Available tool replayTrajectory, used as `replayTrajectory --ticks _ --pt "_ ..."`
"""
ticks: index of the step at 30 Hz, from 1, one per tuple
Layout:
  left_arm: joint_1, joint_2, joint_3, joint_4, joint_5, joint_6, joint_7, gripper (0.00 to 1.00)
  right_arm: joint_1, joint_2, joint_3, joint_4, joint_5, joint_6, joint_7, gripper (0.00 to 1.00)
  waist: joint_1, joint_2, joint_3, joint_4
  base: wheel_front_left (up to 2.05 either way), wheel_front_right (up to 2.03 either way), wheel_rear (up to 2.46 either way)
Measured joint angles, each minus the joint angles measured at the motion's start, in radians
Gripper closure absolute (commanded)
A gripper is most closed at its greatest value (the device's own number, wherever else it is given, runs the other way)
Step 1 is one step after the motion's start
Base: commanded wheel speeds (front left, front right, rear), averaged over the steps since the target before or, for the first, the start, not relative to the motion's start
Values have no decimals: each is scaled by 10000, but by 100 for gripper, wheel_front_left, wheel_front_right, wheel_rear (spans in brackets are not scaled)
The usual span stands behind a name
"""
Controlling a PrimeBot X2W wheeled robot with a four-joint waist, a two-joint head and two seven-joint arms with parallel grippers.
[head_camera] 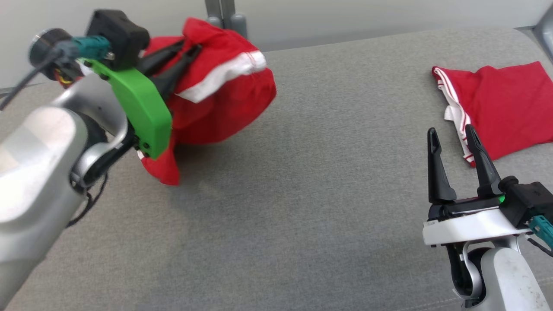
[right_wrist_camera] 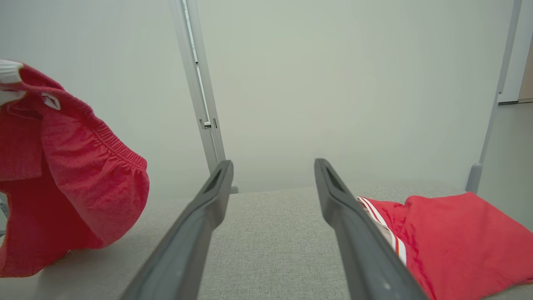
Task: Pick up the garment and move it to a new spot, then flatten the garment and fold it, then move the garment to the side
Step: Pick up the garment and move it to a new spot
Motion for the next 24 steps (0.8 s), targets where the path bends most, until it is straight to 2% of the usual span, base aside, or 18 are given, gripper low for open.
replayTrajectory --ticks 6,14,20,21,22,23,24 --pt "517 -1064 -562 491 13 21 -560 100 -31 2 270 226 255 0 -117 0 0 0 -21 -736 0 0 0" --pt "1397 -2698 -1444 2947 25 19 -1716 100 -331 2 619 876 719 0 -326 0 0 0 417 -1651 0 0 0" --pt "1632 -3325 -1808 4734 2 10 -2573 100 -397 2 694 1237 815 0 -412 0 0 0 776 -2174 0 0 0" --pt "1633 -3400 -1801 4995 0 10 -2780 87 -415 2 692 1266 815 0 -412 0 0 0 827 -2242 0 0 0" --pt "1633 -3469 -1793 5173 -2 10 -2953 54 -428 2 688 1281 815 0 -414 0 0 0 865 -2290 0 0 0" --pt "1633 -3555 -1781 5371 -21 10 -3147 0 -429 4 679 1308 815 0 -431 0 0 0 903 -2336 0 0 0" --pt "1633 -3639 -1776 5536 -38 10 -3315 0 -426 4 644 1333 813 0 -441 0 0 0 929 -2360 0 0 0"
